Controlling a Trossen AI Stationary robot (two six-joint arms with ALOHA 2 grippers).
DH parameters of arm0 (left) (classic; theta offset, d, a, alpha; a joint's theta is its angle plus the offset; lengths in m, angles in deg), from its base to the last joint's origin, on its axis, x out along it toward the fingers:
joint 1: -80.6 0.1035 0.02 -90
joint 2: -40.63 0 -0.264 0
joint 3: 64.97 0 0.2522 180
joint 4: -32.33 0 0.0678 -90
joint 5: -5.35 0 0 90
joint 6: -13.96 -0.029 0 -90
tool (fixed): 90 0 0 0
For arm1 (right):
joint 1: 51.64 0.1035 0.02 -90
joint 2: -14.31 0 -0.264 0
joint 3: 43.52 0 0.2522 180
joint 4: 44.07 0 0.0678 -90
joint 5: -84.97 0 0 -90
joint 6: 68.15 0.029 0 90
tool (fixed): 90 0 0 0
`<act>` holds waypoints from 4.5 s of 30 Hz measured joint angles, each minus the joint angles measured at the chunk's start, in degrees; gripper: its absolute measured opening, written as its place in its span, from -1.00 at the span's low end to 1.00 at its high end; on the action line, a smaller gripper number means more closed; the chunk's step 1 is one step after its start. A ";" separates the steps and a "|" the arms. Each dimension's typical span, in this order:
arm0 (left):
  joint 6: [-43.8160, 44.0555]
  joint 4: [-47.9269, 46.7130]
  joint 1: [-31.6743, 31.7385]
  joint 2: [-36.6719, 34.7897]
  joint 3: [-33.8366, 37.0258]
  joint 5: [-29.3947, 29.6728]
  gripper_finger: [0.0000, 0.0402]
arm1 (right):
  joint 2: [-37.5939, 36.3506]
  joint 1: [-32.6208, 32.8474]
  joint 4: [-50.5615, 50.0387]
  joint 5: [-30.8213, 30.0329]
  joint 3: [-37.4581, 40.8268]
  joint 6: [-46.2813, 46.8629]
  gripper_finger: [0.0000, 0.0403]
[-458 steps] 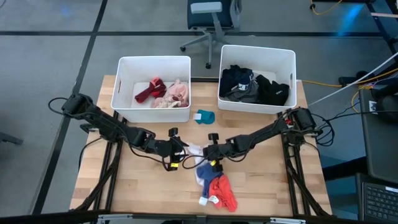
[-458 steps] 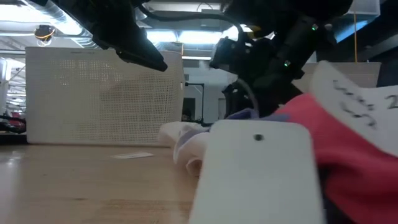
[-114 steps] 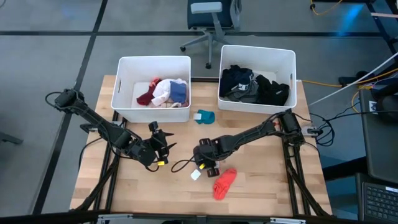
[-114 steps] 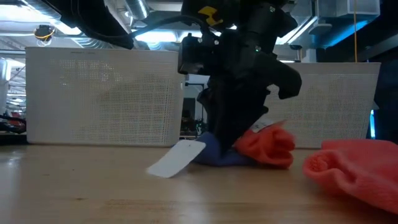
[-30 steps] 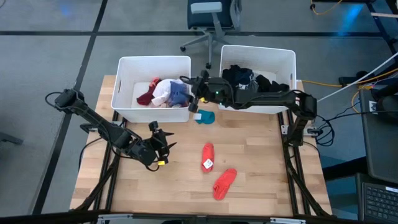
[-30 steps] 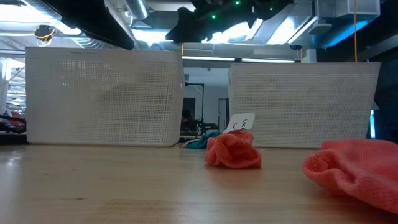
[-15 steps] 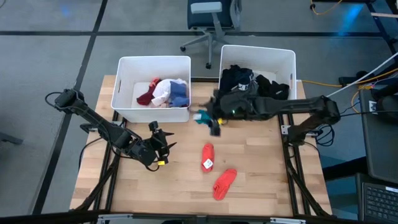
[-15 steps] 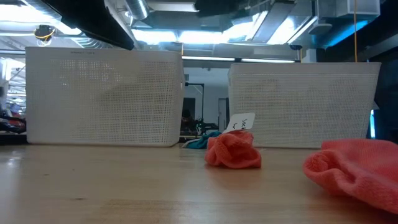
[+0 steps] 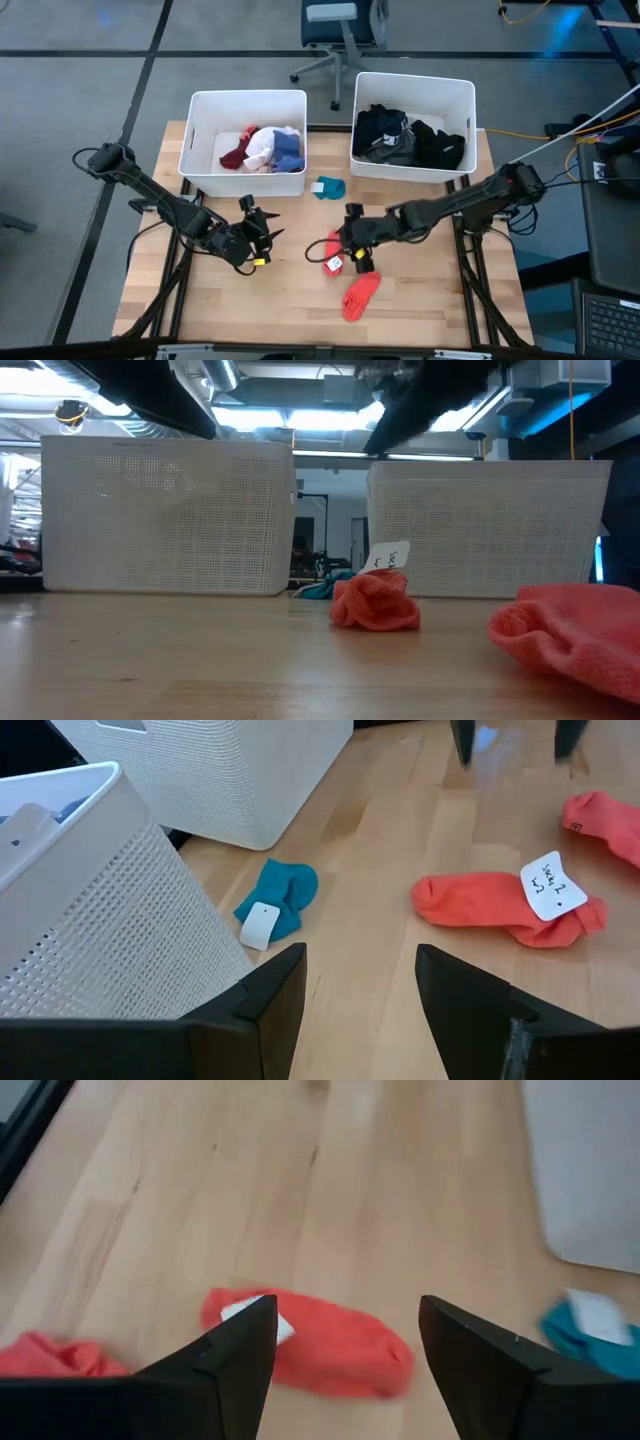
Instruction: Sort clothes
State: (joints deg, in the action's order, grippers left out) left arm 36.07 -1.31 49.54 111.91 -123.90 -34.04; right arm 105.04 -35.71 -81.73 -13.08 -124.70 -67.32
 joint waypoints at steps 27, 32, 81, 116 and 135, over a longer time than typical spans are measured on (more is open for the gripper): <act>-0.68 1.27 0.42 0.00 -0.02 0.00 -0.10 | 18.02 0.23 21.44 1.07 10.65 1.56 -0.24; -0.66 1.29 0.42 0.00 -0.02 0.00 -0.10 | 18.09 0.16 21.27 0.27 10.69 -0.29 -0.77; -1.05 0.87 0.42 0.00 -0.02 -0.01 -0.10 | 18.69 -20.34 2.91 -2.90 -40.93 -23.32 -0.90; -1.70 0.33 0.33 -0.02 0.02 0.00 -0.10 | 21.49 -28.54 2.57 -2.97 -40.47 -17.54 0.27; -1.51 0.37 0.37 -0.02 0.02 -0.02 -0.10 | 10.13 0.48 -39.17 -0.85 -36.78 -0.28 0.26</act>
State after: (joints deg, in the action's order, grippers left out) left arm 34.56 -0.94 49.91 111.89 -123.88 -34.06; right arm 115.17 -35.23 -120.90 -13.94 -161.47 -67.60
